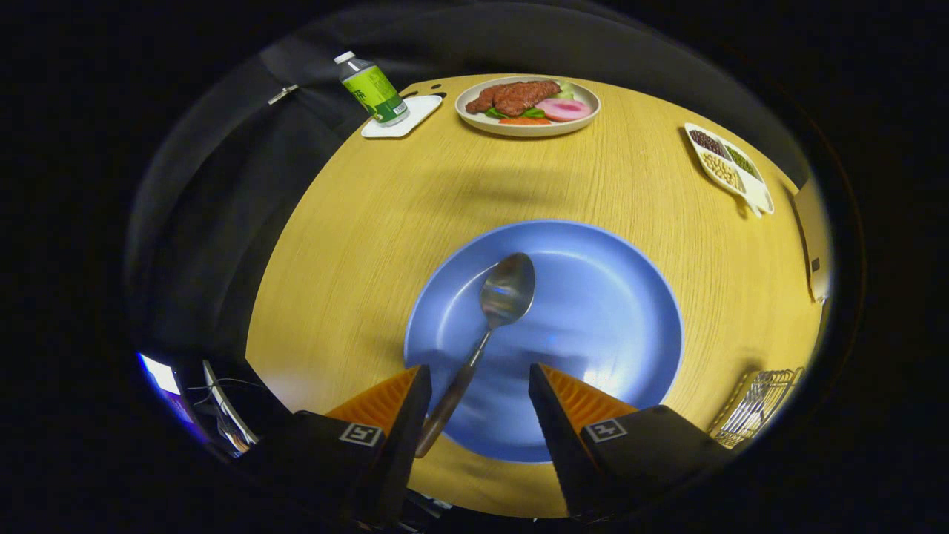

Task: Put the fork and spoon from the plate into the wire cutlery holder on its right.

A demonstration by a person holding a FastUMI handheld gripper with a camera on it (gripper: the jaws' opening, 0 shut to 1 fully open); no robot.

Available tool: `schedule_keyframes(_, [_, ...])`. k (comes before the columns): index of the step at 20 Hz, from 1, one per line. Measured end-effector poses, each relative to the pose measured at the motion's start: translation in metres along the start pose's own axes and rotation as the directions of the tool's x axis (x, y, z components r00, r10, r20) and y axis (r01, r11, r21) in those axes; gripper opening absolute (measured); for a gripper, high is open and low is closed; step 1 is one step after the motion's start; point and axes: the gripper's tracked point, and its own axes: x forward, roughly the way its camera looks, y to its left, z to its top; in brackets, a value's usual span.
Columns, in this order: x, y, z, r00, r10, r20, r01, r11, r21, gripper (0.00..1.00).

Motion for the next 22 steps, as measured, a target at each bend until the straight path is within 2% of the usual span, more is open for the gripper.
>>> schedule_keyframes(2, [0.004,0.002,-0.003,1.0,0.007,-0.014,-0.006,1.0,0.02,0.71])
schedule_keyframes(7, [0.013,0.008,-0.012,0.997,0.045,-0.06,-0.04,0.996,0.08,0.3])
schedule_keyframes(8, [0.011,0.008,-0.014,0.996,0.059,-0.065,-0.054,0.996,0.076,0.25])
schedule_keyframes(12, [0.017,-0.001,-0.021,0.994,0.063,-0.087,-0.059,0.997,0.044,0.25])
schedule_keyframes(13, [0.021,-0.01,-0.023,0.996,0.035,-0.077,-0.031,0.998,0.059,0.2])
schedule_keyframes(14, [0.01,-0.009,-0.021,0.996,0.052,-0.071,-0.047,0.996,0.072,0.14])
schedule_keyframes(17, [0.012,-0.008,-0.021,0.993,0.095,-0.069,-0.091,0.994,0.063,0.09])
schedule_keyframes(22, [-0.014,-0.017,-0.019,0.99,0.133,-0.036,-0.132,0.99,0.04,0.06])
